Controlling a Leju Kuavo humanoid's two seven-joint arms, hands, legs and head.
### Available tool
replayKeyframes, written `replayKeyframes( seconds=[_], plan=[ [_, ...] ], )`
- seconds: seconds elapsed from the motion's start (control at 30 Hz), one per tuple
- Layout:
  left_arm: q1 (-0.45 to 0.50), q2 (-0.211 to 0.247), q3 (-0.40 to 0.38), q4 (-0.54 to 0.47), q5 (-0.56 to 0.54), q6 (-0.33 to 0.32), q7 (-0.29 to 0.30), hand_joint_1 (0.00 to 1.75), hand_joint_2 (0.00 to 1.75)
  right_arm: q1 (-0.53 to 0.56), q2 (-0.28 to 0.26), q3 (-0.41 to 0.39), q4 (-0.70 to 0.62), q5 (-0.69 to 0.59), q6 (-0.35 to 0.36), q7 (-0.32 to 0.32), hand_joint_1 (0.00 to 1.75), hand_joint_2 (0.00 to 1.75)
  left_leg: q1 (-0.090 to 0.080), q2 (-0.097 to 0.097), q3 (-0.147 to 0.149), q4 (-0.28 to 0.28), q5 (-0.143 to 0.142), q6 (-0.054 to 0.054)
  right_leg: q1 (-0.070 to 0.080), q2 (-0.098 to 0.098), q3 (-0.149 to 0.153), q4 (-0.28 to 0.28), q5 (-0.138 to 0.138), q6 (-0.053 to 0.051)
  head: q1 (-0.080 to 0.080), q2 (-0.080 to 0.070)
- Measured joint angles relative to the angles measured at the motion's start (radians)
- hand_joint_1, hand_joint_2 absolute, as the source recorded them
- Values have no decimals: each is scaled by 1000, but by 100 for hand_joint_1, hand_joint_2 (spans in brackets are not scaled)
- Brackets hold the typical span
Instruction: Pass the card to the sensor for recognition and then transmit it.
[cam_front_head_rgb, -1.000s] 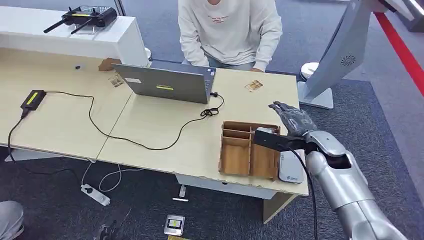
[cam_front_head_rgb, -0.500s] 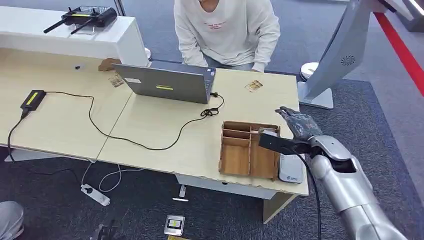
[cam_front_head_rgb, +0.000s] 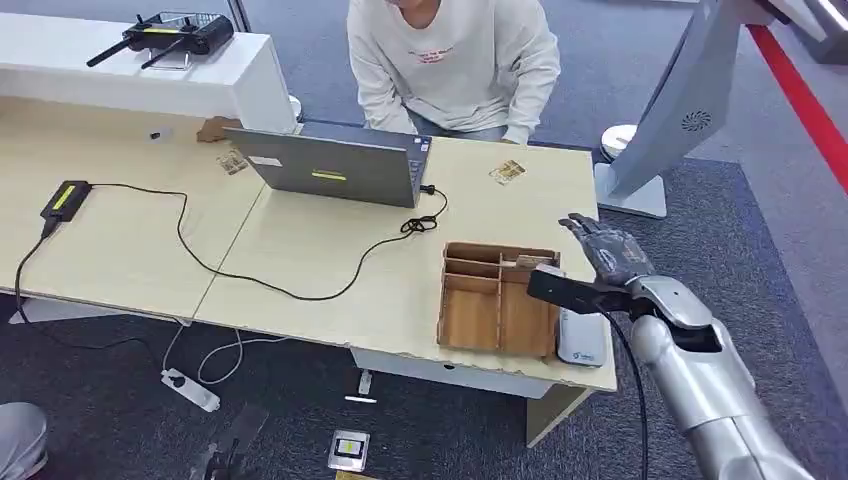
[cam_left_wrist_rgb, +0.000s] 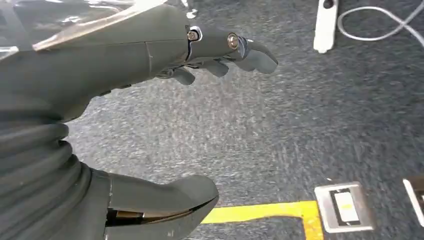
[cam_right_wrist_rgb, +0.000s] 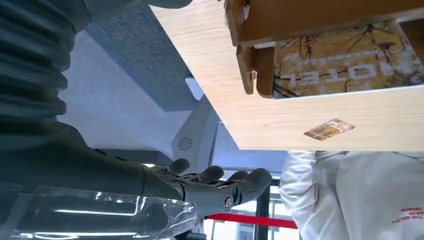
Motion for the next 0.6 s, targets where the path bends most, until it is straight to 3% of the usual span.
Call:
replayKeyframes(
  seconds=[0.6],
  plan=[
    [-14, 16, -5, 35, 38, -39, -58, 0, 175, -43, 50, 4, 11, -11, -53, -21, 0, 175, 0, 0, 0, 0, 0, 0, 0, 0, 0, 0, 0, 0, 0, 0]
  ],
)
